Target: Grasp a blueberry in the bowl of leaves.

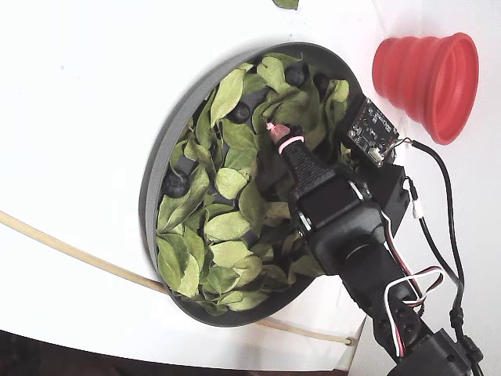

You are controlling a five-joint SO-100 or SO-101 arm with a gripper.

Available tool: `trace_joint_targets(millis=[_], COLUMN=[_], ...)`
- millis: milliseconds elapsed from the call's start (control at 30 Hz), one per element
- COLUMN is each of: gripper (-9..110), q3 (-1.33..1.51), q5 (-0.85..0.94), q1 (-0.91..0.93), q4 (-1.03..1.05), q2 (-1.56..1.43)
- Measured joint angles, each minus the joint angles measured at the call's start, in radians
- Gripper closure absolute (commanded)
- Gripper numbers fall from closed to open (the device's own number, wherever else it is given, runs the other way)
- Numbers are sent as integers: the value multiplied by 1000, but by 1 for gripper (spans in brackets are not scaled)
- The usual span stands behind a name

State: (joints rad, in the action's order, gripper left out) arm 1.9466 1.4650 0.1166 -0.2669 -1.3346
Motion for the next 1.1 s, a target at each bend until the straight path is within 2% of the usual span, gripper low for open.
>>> trace_joint_targets(millis=[1100], gripper=[82], q3=[-44], q5=[-15], q1=[21], q4=[-46], q2=[51])
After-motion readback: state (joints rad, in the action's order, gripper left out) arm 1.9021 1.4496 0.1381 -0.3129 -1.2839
